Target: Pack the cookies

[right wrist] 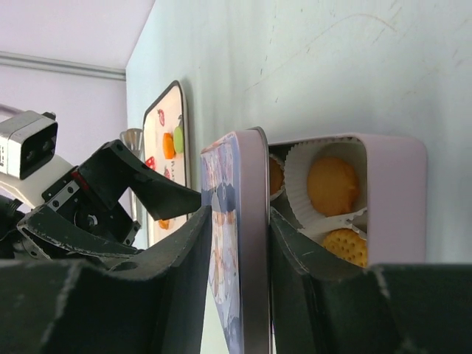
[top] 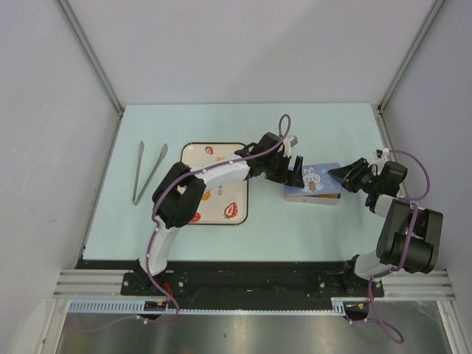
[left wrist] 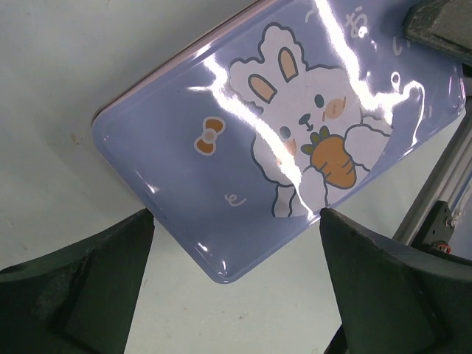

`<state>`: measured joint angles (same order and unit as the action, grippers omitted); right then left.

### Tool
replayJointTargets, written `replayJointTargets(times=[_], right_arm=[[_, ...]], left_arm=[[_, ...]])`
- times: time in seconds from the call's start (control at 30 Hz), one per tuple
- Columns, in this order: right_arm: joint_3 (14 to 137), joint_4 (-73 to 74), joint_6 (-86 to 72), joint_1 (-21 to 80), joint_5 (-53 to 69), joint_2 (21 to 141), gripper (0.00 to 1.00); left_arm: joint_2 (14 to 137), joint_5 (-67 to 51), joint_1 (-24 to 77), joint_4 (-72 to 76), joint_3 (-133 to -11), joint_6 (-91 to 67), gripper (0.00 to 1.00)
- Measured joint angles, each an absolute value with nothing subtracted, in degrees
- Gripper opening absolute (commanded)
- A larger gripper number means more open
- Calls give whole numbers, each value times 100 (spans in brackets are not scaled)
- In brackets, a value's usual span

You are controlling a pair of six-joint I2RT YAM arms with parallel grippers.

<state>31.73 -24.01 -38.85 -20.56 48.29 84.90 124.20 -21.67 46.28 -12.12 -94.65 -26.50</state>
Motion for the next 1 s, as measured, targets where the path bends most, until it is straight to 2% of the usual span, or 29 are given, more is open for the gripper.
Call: replayJointTargets(times=[1.0], right_arm=[[3221,-1212,-2856,-2115,3726,8128,38]], left_arm=[[12457,-2163,4665,-1275,-9529,-2698,98]])
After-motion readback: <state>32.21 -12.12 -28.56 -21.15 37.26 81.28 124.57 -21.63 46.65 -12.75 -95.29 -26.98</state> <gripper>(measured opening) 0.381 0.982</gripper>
